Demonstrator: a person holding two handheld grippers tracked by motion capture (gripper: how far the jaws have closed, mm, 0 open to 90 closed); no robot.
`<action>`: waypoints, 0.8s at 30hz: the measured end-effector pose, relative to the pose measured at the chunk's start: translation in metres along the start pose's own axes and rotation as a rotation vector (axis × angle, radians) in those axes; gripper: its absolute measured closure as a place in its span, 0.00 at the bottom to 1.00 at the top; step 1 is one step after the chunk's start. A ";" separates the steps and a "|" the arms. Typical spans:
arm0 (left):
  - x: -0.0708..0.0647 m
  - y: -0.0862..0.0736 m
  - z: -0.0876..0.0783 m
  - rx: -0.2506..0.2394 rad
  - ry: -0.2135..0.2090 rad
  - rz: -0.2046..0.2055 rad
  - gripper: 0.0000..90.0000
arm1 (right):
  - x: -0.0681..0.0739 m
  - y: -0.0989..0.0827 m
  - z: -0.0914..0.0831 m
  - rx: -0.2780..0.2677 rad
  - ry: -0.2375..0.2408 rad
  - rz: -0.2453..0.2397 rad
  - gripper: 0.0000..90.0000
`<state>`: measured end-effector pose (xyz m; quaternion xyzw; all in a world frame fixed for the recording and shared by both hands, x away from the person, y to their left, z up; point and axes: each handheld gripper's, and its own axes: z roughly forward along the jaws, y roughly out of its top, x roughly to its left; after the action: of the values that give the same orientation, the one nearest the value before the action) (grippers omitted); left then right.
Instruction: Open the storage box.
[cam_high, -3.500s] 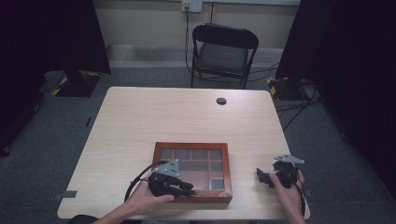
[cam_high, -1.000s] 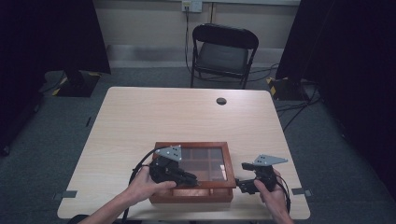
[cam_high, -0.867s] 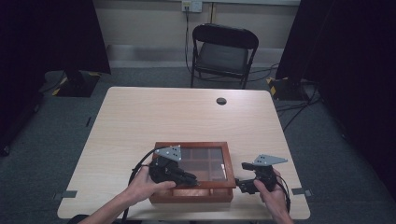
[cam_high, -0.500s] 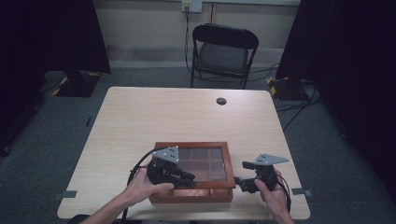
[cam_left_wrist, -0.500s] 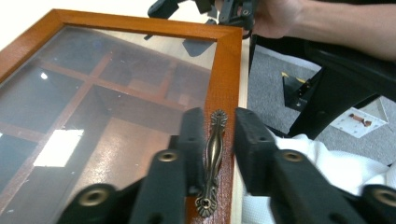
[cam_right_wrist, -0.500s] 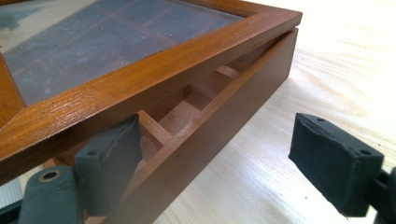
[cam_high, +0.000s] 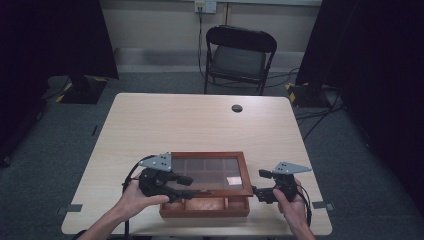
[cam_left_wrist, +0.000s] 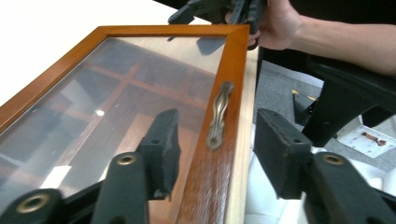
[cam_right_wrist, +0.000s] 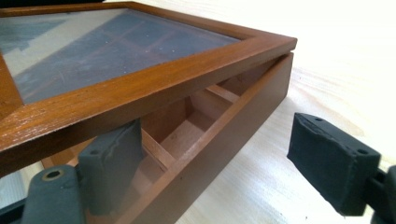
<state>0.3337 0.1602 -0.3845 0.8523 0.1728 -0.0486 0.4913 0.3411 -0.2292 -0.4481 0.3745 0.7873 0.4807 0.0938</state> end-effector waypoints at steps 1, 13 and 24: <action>0.001 -0.001 -0.001 -0.003 0.003 0.000 0.52 | -0.001 0.001 0.000 -0.004 0.004 0.004 0.19; 0.002 0.002 -0.007 -0.016 0.030 0.022 0.41 | -0.001 0.015 -0.001 -0.029 0.005 0.003 0.19; 0.005 0.000 -0.018 -0.064 0.103 0.045 0.29 | 0.001 0.025 0.001 -0.039 -0.001 -0.014 0.19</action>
<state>0.3367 0.1767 -0.3768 0.8413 0.1799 0.0118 0.5096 0.3535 -0.2209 -0.4278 0.3672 0.7805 0.4949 0.1048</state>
